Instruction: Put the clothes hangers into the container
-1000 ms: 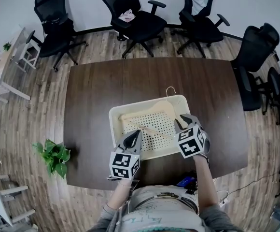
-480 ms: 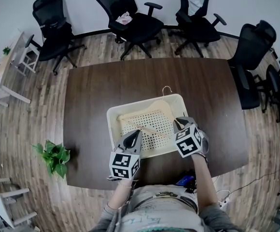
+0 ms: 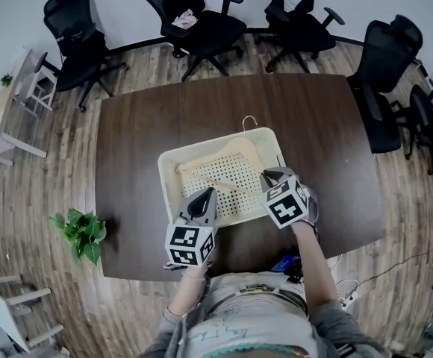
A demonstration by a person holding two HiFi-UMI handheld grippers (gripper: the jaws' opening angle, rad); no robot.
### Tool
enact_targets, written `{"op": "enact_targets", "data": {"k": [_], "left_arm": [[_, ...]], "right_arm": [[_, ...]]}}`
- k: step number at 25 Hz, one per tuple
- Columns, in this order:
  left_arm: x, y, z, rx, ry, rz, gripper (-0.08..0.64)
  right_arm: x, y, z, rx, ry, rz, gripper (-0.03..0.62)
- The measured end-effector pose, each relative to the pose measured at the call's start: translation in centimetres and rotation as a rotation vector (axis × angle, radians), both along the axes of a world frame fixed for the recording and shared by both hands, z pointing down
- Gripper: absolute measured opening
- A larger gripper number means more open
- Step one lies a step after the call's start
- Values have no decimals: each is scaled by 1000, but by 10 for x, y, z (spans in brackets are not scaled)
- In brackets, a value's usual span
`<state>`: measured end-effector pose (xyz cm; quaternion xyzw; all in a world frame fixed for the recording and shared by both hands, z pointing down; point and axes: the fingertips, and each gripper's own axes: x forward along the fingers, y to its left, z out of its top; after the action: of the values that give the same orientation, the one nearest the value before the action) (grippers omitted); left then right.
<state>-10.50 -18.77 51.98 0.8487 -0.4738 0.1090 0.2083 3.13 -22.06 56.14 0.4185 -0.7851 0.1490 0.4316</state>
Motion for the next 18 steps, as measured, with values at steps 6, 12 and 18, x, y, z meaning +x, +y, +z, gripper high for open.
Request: {"op": "enact_targets", "data": {"k": [6,12,18], "left_arm": [[8,7,3,-9,-16,3,11],[18,11,-2,2,-14,-17,11],[28,15,-3,3,-12,-29,11]], "right_arm": [[-6,10,-3,5,-51,-17,29],[-11,17,-9,-5,-115,-37,29],[-13,22,-10,-4,-142,-69,28]]}}
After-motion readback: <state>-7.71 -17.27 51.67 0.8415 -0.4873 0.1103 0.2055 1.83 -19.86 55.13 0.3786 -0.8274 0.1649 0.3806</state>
